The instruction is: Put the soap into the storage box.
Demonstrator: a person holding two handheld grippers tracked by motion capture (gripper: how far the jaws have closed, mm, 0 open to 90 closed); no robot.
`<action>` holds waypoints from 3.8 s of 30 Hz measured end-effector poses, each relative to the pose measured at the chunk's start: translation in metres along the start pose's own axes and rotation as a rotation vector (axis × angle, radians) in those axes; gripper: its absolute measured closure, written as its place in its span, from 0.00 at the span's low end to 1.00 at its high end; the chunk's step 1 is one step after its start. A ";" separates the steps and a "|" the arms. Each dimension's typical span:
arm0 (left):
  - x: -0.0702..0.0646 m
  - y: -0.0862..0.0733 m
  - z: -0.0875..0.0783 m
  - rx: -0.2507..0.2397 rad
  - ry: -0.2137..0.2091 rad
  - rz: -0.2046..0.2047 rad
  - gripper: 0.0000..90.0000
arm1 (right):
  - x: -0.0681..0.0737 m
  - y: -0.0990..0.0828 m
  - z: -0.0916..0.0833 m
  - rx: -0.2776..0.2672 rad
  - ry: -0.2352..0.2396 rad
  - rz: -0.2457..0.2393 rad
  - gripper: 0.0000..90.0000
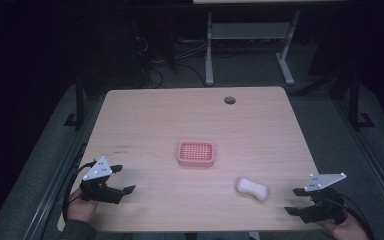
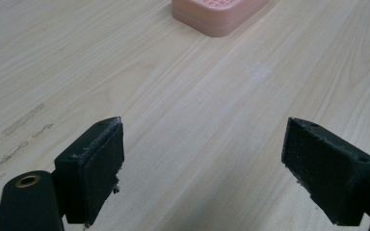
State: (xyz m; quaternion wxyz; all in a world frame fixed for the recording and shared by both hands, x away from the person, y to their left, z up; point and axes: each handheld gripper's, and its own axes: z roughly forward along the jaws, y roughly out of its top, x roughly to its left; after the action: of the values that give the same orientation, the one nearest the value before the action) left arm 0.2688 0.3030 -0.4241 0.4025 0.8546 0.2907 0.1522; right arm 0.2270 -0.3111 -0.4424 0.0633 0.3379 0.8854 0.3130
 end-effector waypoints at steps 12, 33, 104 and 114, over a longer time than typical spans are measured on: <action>0.001 -0.001 0.000 0.021 0.004 0.011 0.16 | 0.005 0.020 0.004 0.032 0.010 -0.055 0.32; 0.001 0.000 -0.001 0.015 0.012 0.016 0.16 | 0.010 0.055 0.017 0.100 0.021 -0.133 0.30; 0.003 0.000 -0.003 -0.015 -0.005 -0.003 0.16 | 0.026 0.123 0.092 0.378 0.019 -0.281 0.41; 0.004 0.000 -0.004 -0.015 -0.005 -0.002 0.16 | 0.025 0.122 0.094 0.387 0.026 -0.284 0.49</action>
State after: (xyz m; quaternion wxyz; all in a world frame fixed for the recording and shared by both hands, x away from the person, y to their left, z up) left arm 0.2699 0.3074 -0.4217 0.4100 0.8515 0.2895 0.1518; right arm 0.3062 -0.1769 -0.4415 0.0293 0.2118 0.9682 0.1297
